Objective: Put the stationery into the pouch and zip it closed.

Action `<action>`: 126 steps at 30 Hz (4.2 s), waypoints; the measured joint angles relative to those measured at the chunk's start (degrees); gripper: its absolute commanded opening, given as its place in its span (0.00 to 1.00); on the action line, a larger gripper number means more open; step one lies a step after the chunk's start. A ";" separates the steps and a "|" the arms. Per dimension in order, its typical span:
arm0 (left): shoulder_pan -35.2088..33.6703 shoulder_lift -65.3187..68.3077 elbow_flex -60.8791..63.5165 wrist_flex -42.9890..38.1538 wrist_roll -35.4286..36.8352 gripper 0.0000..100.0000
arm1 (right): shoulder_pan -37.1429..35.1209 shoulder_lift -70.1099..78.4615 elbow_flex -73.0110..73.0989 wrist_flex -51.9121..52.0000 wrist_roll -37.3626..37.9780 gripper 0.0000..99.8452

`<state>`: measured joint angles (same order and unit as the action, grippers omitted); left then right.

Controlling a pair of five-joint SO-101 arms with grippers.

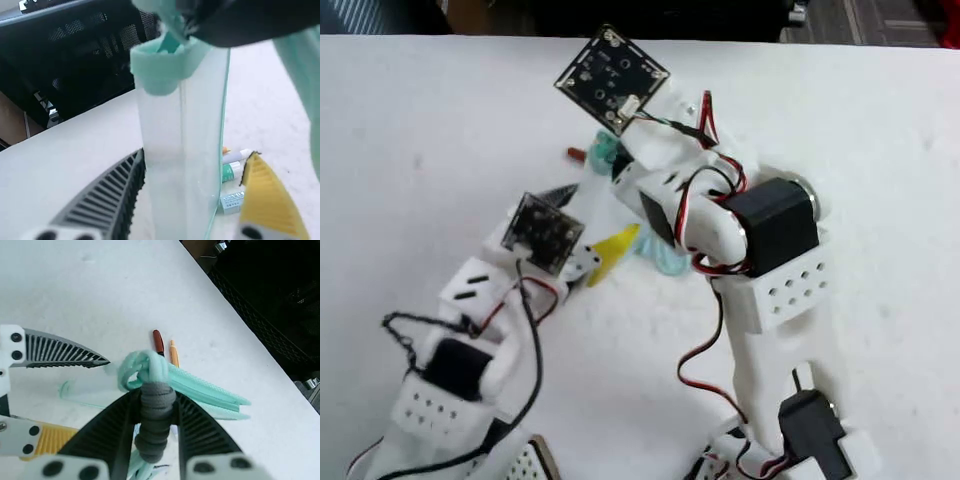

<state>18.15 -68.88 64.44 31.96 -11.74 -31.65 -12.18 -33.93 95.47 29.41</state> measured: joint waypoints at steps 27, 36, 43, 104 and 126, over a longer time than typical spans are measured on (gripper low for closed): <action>-5.45 -18.99 13.36 -1.23 1.05 0.32 | 5.80 0.00 0.00 0.00 0.00 0.02; -2.90 -6.86 14.51 -13.71 -0.79 0.32 | 5.80 0.00 0.00 1.05 0.00 0.02; -2.99 17.93 3.87 -15.30 3.60 0.32 | 5.80 0.00 0.00 1.14 0.00 0.02; 1.23 -35.78 11.60 28.57 15.21 0.26 | -4.92 -10.37 20.22 -2.37 -6.24 0.02; -1.23 -35.96 2.90 39.38 15.21 0.15 | -15.56 -10.37 27.52 -2.90 -1.93 0.02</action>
<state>16.92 -104.84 67.34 71.34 3.47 -47.21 -22.55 -6.42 92.57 27.47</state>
